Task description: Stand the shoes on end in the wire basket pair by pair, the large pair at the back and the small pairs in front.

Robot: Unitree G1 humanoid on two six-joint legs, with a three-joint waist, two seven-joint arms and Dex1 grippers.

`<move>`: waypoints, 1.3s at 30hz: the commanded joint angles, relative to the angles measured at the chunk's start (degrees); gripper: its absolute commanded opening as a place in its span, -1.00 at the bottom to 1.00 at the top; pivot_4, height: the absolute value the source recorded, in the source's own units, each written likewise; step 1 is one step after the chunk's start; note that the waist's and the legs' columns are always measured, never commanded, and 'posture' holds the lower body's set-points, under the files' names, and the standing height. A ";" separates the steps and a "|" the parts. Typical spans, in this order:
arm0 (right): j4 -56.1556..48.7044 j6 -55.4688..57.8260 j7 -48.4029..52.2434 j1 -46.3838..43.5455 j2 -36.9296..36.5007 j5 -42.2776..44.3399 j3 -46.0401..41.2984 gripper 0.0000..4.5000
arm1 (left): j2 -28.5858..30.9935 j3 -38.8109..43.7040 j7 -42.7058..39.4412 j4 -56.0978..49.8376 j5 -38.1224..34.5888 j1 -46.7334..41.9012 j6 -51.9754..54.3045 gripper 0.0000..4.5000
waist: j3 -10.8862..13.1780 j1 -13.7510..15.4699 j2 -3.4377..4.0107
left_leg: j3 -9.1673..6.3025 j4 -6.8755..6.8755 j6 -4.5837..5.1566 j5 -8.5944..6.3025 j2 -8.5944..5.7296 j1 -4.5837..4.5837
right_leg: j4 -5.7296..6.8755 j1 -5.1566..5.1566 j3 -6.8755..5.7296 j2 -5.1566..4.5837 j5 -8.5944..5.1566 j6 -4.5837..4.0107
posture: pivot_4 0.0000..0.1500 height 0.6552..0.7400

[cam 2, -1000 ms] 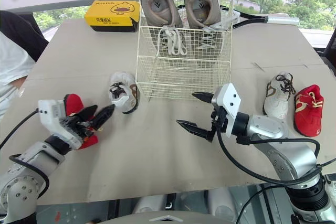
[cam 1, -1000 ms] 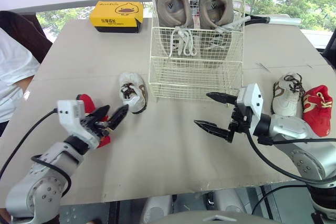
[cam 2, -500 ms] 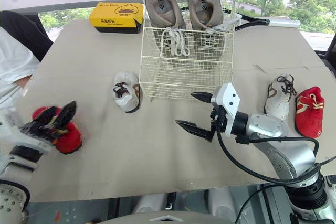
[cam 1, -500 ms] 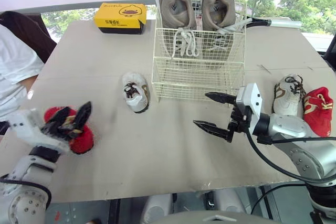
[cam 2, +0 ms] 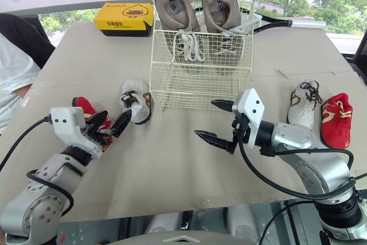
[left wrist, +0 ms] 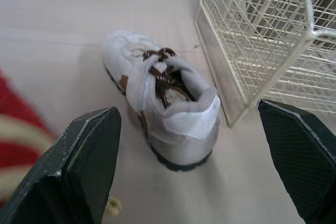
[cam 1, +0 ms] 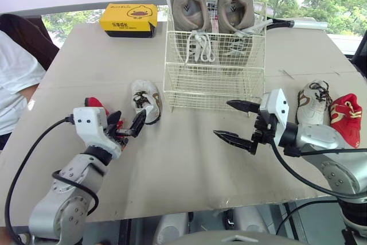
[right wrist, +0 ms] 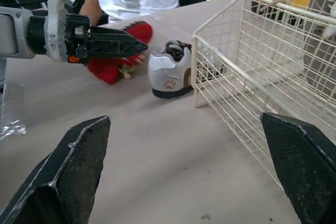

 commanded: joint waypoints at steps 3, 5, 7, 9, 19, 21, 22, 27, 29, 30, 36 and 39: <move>-3.02 0.14 -0.49 -0.85 -1.04 1.31 -2.18 0.97 | -3.17 3.18 4.82 2.77 8.09 1.41 -5.44 1.00 | 0.00 -0.17 0.00 | 0.02 -0.01 0.01 -0.01 0.00 0.00 | -0.03 -0.01 0.03 0.01 0.00 0.00 | 1.00 1.00; -3.00 0.15 -0.55 -0.84 -1.10 1.38 -2.11 0.97 | -3.81 6.86 5.30 4.36 9.03 1.90 -7.43 1.00 | 0.00 -0.19 0.00 | 0.03 -0.02 0.01 -0.01 0.05 -0.02 | -0.03 -0.04 0.02 0.03 0.00 0.01 | 1.00 1.00; -2.64 -0.54 0.11 -0.12 -1.29 1.22 -2.00 0.97 | -3.89 10.57 4.83 4.63 9.60 2.62 -10.33 1.00 | 0.00 -0.17 0.00 | -0.01 -0.06 0.01 -0.01 0.11 0.01 | -0.02 -0.04 -0.03 0.05 0.00 0.00 | 1.00 1.00; -2.05 -0.91 0.44 -0.48 -0.90 0.99 -1.29 0.97 | -3.50 11.91 3.21 3.95 9.43 2.90 -12.03 1.00 | 0.01 -0.14 0.02 | -0.01 -0.08 0.01 -0.01 0.13 0.03 | -0.02 -0.03 -0.03 0.05 -0.01 -0.01 | 1.00 1.00; 0.67 -1.89 2.50 -3.06 0.17 0.22 0.23 0.97 | -3.95 -1.07 -2.31 -4.84 1.80 5.39 -3.38 1.00 | 0.01 0.38 -0.01 | 0.04 -0.01 0.06 -0.04 0.02 -0.08 | -0.18 -0.01 0.00 -0.05 0.00 0.00 | 1.00 1.00; 0.65 -1.77 2.63 -3.13 0.06 0.28 0.16 0.97 | -5.12 -2.64 -1.05 -3.92 2.42 3.88 -3.22 1.00 | 0.02 0.37 0.01 | 0.01 -0.06 0.06 -0.04 0.04 -0.07 | -0.17 -0.02 -0.03 -0.02 0.00 0.00 | 1.00 1.00; 0.57 -1.66 2.69 -3.15 -0.09 0.33 0.08 0.97 | -5.42 -3.70 -0.18 -3.02 3.85 2.75 -3.19 1.00 | 0.03 0.38 0.01 | -0.01 -0.08 0.06 -0.04 0.06 -0.06 | -0.17 -0.02 -0.05 -0.01 0.00 0.00 | 1.00 1.00; 0.01 -1.10 2.81 -2.81 -1.31 0.70 -1.26 0.97 | -8.20 -7.71 5.03 2.48 11.40 -1.76 -3.66 1.00 | 0.02 0.46 0.01 | -0.01 -0.07 0.06 -0.03 0.04 -0.05 | -0.16 0.00 -0.04 0.03 0.00 0.00 | 1.00 1.00; -0.01 -1.18 2.80 -2.59 -1.71 0.69 -1.43 0.97 | -9.39 -9.27 5.82 6.24 13.79 -4.56 -4.27 1.00 | 0.03 0.46 0.00 | 0.01 -0.07 0.06 -0.03 0.00 -0.07 | -0.19 0.00 -0.02 0.01 0.00 0.01 | 1.00 1.00; -0.07 -1.24 2.76 -2.51 -1.88 0.57 -1.45 0.97 | -10.42 -9.58 6.73 9.11 14.75 -6.51 -4.43 1.00 | 0.03 0.54 0.00 | 0.01 -0.07 0.06 -0.04 -0.01 -0.07 | -0.20 -0.01 -0.02 0.01 0.05 0.09 | 1.00 1.00; -0.44 -1.59 2.53 -1.77 -2.60 0.28 -2.22 0.97 | -14.14 -11.03 4.58 21.71 19.24 -14.24 -13.15 1.00 | 0.03 1.09 0.00 | -0.06 -0.07 0.06 -0.03 -0.01 -0.10 | -0.20 -0.01 -0.09 0.06 0.10 0.18 | 1.00 1.00; -0.84 -1.67 2.60 -1.21 -3.16 0.41 -2.92 0.97 | -15.01 -10.72 3.46 23.14 20.41 -14.25 -16.58 1.00 | 0.03 1.09 0.00 | -0.03 -0.08 0.06 -0.04 0.01 -0.12 | -0.24 -0.02 -0.06 0.04 0.13 0.22 | 1.00 1.00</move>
